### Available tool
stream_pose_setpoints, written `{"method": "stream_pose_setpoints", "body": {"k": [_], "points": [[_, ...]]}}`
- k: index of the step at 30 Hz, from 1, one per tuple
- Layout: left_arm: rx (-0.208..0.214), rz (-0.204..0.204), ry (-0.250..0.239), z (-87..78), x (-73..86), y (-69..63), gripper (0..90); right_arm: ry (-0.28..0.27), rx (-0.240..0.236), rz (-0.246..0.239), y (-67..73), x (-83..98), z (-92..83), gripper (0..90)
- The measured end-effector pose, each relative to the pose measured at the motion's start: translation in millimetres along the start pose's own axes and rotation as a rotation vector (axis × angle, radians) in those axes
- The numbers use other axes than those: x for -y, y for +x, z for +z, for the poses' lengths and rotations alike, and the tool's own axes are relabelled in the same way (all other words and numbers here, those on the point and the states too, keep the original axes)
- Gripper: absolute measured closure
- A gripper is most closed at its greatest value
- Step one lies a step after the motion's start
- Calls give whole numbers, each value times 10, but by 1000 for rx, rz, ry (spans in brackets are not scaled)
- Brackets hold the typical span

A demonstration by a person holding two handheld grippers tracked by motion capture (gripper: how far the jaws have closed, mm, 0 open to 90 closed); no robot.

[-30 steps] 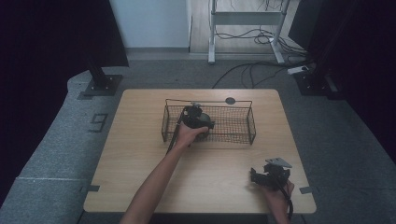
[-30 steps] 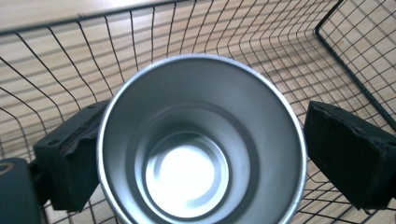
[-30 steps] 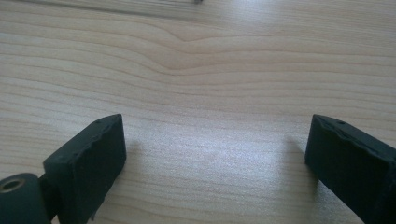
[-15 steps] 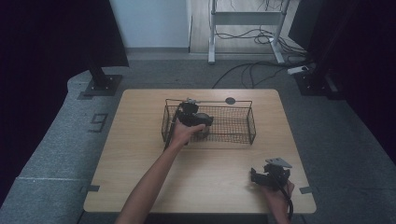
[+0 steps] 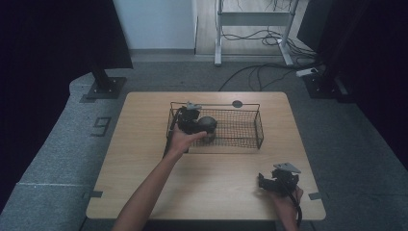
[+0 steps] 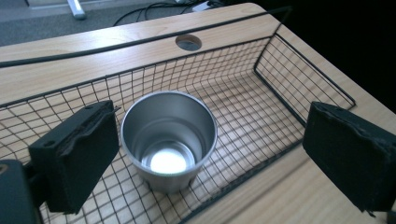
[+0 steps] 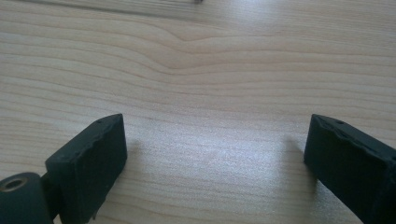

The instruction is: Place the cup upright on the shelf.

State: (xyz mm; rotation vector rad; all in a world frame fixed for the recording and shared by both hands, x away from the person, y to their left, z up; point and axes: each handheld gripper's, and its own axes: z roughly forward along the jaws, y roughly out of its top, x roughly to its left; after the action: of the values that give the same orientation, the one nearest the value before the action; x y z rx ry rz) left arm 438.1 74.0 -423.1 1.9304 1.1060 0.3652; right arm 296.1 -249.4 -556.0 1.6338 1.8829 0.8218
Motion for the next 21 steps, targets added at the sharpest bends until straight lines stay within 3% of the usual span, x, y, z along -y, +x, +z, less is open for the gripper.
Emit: {"method": "stream_pose_setpoints", "body": {"k": [8,12,18,21], "points": [[58,23,-23,-294,260,-22,62,2,1,-2,0,-1,-2,59],[76,34,-60,-483,452,-25,102,0,2,1,2,-1,0,59],[77,30,-68,-637,688,-2,100,0,2,2,3,-2,0,59],[65,3,-68,-723,877,60,101,0,1,0,2,-1,-1,60]]}}
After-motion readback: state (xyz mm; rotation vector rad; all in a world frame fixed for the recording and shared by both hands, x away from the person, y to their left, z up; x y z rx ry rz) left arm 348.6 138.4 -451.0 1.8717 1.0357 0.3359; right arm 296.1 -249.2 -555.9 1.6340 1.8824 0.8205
